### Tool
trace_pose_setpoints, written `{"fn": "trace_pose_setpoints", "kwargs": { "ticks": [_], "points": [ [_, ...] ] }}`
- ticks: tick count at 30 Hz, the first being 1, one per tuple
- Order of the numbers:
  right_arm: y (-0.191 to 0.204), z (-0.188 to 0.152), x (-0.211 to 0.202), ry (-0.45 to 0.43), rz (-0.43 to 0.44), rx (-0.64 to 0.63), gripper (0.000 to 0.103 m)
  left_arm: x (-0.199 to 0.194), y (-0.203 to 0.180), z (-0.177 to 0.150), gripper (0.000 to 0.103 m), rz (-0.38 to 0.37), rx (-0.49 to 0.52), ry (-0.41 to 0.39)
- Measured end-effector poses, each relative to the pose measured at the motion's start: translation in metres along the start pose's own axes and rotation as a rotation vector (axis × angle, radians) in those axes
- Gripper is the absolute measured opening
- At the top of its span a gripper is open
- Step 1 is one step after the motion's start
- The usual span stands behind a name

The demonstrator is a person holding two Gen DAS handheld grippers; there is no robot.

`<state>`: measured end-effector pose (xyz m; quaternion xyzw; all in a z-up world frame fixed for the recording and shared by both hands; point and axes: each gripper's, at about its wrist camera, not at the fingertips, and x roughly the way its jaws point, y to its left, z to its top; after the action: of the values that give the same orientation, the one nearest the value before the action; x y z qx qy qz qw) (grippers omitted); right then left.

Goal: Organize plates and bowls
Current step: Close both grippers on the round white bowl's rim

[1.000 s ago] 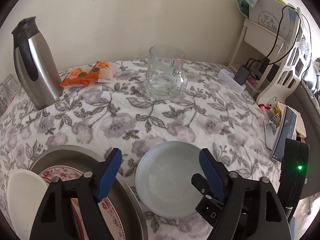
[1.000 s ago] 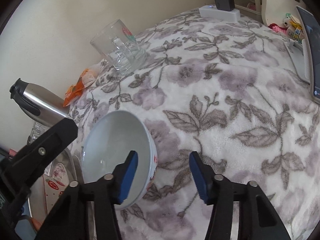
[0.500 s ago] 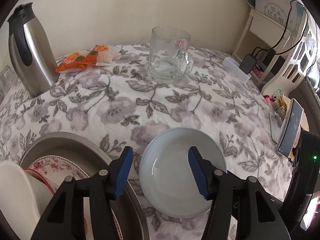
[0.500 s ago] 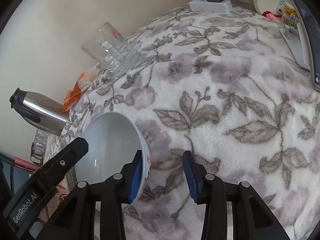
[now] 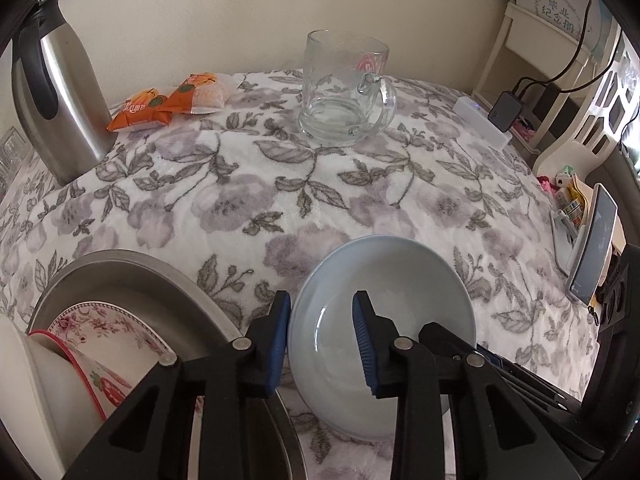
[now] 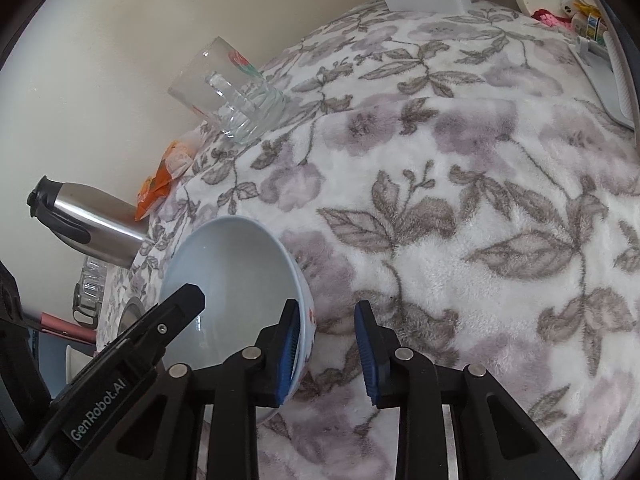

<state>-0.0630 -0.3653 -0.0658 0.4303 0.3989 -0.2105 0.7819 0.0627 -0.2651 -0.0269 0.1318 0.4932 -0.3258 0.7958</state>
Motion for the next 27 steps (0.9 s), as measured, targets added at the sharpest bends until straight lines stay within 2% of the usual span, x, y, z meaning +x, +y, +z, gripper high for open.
{"fn": "trace_pose_setpoints", "kwargs": {
  "ticks": [9, 13, 17, 19, 23, 27],
  "points": [
    [0.002, -0.002, 0.004, 0.001, -0.018, -0.018, 0.03, 0.005, -0.001, -0.001, 0.033, -0.005, 0.007, -0.005],
    [0.004, -0.003, 0.005, 0.005, -0.013, -0.026, 0.025, 0.004, -0.003, -0.001, 0.033, 0.002, 0.02, -0.01],
    [0.009, -0.004, 0.006, 0.022, 0.039, -0.023, 0.024, 0.0, -0.002, 0.0, 0.031, -0.035, 0.01, -0.023],
    [0.012, -0.004, 0.005, 0.023, 0.012, -0.038, 0.024, -0.002, -0.002, 0.0, 0.03, -0.046, 0.009, -0.025],
    [0.012, -0.003, 0.0, 0.017, 0.015, -0.026, 0.024, -0.002, -0.001, -0.001, 0.03, -0.056, -0.004, -0.024],
    [0.018, 0.001, -0.017, -0.025, 0.009, -0.043, 0.024, -0.009, 0.002, 0.001, 0.03, -0.095, -0.029, -0.032]
  ]
}}
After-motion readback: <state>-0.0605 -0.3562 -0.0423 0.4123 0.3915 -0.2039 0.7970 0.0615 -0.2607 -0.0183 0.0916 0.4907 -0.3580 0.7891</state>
